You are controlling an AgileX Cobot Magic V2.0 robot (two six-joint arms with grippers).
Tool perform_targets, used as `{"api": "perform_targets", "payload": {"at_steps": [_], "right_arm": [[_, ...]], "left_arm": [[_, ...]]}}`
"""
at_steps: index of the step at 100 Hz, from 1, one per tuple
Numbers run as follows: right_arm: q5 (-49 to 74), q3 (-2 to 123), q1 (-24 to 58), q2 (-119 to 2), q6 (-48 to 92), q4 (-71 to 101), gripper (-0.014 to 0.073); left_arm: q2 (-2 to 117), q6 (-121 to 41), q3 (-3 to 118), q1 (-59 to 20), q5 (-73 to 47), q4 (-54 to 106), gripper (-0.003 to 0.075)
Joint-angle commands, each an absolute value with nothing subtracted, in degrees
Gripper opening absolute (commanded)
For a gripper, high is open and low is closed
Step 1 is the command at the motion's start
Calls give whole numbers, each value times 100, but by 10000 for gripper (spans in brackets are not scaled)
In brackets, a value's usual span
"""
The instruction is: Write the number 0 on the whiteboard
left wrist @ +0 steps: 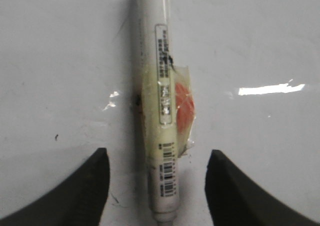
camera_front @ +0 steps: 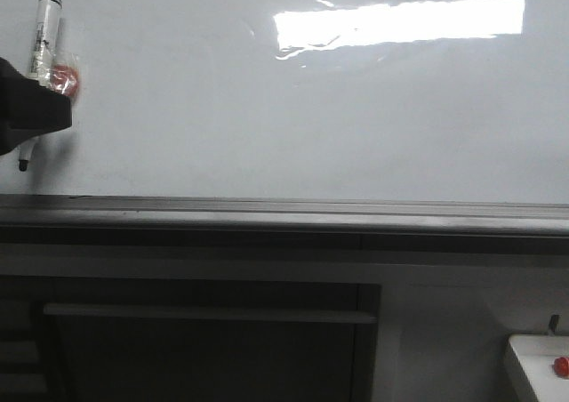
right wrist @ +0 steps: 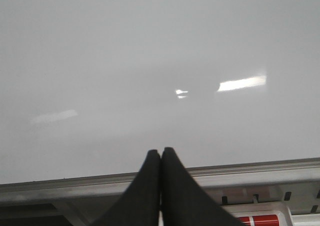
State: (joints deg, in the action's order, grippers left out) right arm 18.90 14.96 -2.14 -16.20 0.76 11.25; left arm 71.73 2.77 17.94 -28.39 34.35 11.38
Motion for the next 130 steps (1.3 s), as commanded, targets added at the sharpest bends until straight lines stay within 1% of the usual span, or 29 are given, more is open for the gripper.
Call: {"api": "perform_targets", "payload": {"at_steps": [1,3,8,12,26,42,49,62,69,74,79,84,91,108,118,130], "right_arm": [[1432,1682,-227,-1710,94,1139,-56],[1432,1682,-227,-1710,94,1139,-56],[1467,1682,-227,-1710,94,1139,-56],[1496,1682,-227,-1710,94,1139,-56],[1641,1795,-227,-1710,94,1309,-56],[2255,2255,-129,-1830,241,1495,-55],[2629,2546,43,-2053,861,1977,-55],[3229,3067,561,-2710,2941,3609,-51],[3385,3318,897,-3121,3823,4328,-1],[3467,3501,1146,-3421,4473,4699,69],[3482,3643,1396,-3713,5151,4980,167],[3450,3775,1650,-4003,5712,5177,248],[3343,3979,2012,-4405,5980,5250,323],[3300,4555,2908,-5330,6198,5250,330],[2905,4822,3422,-5822,6467,5250,330],[2663,5114,3741,-6274,6467,5250,330]], "left_arm": [[7109,338,1959,-2884,3840,1189,186],[7109,338,1959,-2884,3813,1174,158],[7109,338,1959,-2884,3733,1133,44],[7109,338,1959,-2884,3636,1133,-22],[7098,346,1959,-2884,3530,835,-20],[6929,351,1969,-2884,3541,-190,-20],[6755,351,1969,-2884,3551,-660,-20],[6421,351,2013,-2884,3562,-1674,-20],[6268,351,2007,-2884,3583,-2413,-20],[6198,351,2007,-2884,3650,-2925,-20],[6155,351,2007,-2884,3749,-3388,-20],[6157,351,2007,-2884,3915,-3816,-20],[6157,351,2007,-2884,4169,-4301,-20],[6157,351,2007,-2884,4357,-4516,-20],[6157,351,2007,-2884,4368,-4550,-20],[6157,351,2007,-2884,4368,-4564,-20]]}}
